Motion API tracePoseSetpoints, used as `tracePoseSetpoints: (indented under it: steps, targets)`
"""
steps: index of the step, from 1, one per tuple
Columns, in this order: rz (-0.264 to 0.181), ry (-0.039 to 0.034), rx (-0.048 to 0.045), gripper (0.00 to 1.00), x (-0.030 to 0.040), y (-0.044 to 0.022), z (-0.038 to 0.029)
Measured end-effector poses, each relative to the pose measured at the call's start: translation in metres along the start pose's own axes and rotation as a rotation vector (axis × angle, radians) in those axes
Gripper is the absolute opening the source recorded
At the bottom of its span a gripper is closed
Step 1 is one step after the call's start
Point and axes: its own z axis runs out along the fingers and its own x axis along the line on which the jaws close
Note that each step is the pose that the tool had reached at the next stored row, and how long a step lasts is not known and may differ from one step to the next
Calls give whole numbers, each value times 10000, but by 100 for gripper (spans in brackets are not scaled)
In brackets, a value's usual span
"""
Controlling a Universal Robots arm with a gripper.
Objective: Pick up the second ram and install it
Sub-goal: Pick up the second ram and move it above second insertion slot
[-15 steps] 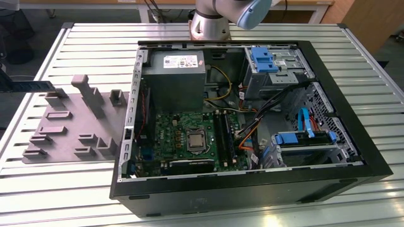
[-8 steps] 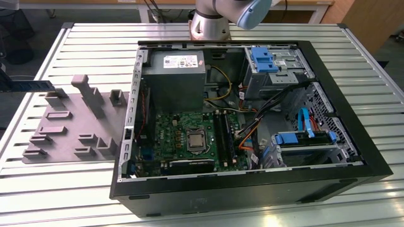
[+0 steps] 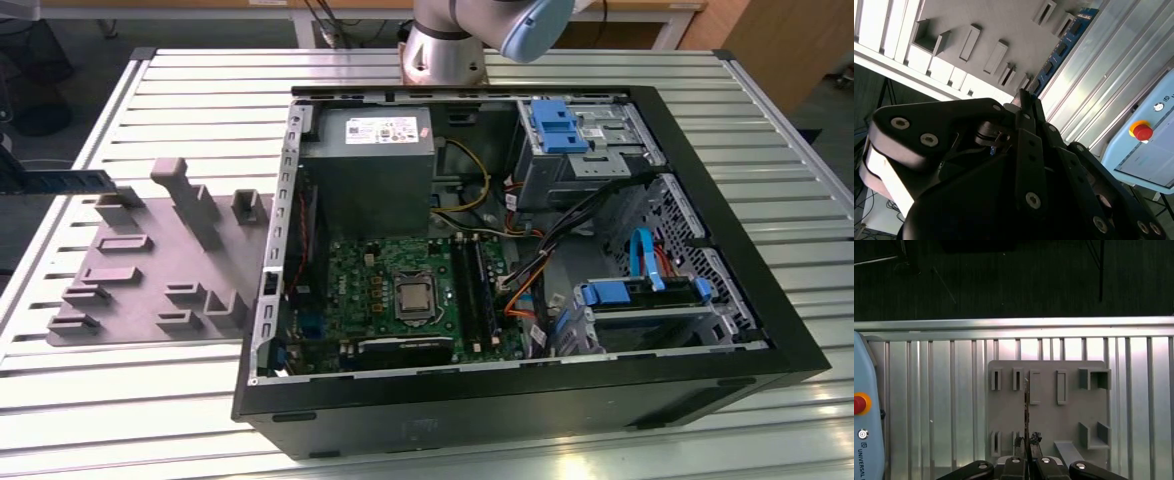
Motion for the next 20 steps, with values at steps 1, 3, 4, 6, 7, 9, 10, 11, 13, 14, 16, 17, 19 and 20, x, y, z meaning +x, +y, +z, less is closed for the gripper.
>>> tracePoseSetpoints:
  steps: [1, 3, 4, 6, 7, 9, 10, 11, 13, 14, 16, 17, 19, 20]
  targets:
    - [-41, 1, 0, 14, 0, 0, 0]
    - [-134, 1, 0, 14, 0, 0, 0]
    - [-137, 1, -1, 14, 0, 0, 0]
    - [-141, 1, -1, 14, 0, 0, 0]
    - [-140, 2, -2, 14, 0, 0, -4]
    - [-140, 3, -3, 14, 0, 0, -19]
    - [-140, 2, -2, 14, 0, 0, -30]
    - [-140, 2, -2, 14, 0, 0, -41]
    - [-140, 1, -1, 14, 0, 0, -69]
    - [-140, 1, -1, 14, 0, 0, -83]
    - [-140, 1, -1, 14, 0, 1, -115]
    - [-140, 1, -1, 14, 0, 1, -132]
    - [-140, 1, 0, 14, -1, 1, -166]
    - [-140, 1, 0, 14, -1, 1, -185]
